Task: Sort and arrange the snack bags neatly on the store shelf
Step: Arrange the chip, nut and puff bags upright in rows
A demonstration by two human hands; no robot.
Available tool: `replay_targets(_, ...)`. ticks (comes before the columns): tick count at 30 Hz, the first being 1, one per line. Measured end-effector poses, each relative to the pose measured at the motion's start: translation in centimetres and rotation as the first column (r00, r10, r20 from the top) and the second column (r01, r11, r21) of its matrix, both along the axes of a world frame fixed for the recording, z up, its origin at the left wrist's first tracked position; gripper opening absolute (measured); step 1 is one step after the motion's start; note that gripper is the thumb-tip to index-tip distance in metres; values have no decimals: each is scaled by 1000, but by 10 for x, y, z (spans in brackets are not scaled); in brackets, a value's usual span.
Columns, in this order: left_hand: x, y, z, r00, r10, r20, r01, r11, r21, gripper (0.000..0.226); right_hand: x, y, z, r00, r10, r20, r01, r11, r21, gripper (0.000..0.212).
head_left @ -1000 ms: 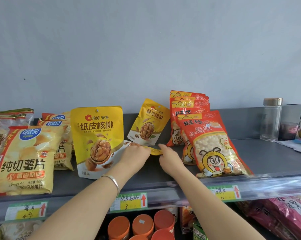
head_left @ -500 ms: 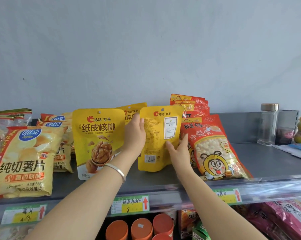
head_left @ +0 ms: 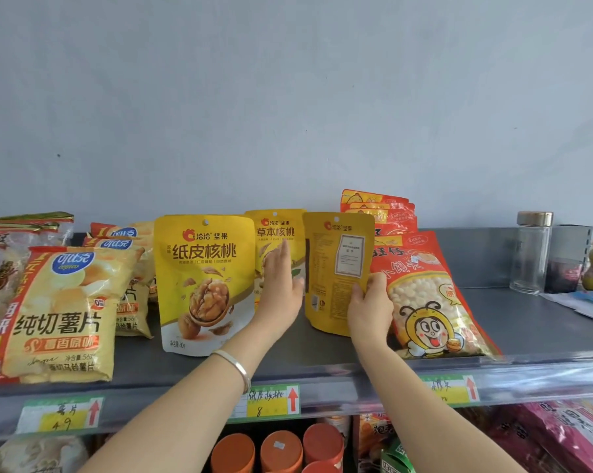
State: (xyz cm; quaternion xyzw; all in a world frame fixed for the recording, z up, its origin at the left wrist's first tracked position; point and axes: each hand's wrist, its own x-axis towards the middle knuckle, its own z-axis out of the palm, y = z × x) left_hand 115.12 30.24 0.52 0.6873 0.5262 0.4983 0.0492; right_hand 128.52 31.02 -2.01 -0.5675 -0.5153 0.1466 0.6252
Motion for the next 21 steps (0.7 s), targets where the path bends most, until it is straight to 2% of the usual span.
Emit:
replay_targets(5,-5,-9,-13,990,-77,-121,65,992,-104,48,-2,-4,-1,994,111,6,-111,992,-55,18)
replay_targets(9,-10,-18,-17,989,-69,-129,62,997,-56,36,-4,-7,-1,986,163,37,-166,981,97,42)
replay_targets(11,-15,-25,-17,989,-58,-136,59,998,6,31,-4,-10,-1,987,96,125,-118,976,183,61)
replay_targets(13,-25,-30,-16,989,-39,-145,49,997,66,29,-5,-15,-2,971,-52,235,-22,953,304,68)
replay_targets(15,-36,-36,-16,988,1,-155,19,992,126,28,-8,-18,-4,930,-199,311,54,907,418,68)
replay_targets(17,-47,-41,-15,983,53,-174,-21,984,178,27,-12,-18,-7,880,-276,386,36,849,527,59)
replay_targets(19,-57,-46,-14,979,101,-179,-61,975,215,26,-19,-15,-8,825,-254,504,-91,821,563,48)
replay_targets(21,-68,-49,-13,970,177,-164,-122,946,301,25,-31,-15,-6,779,-133,612,-231,847,478,41)
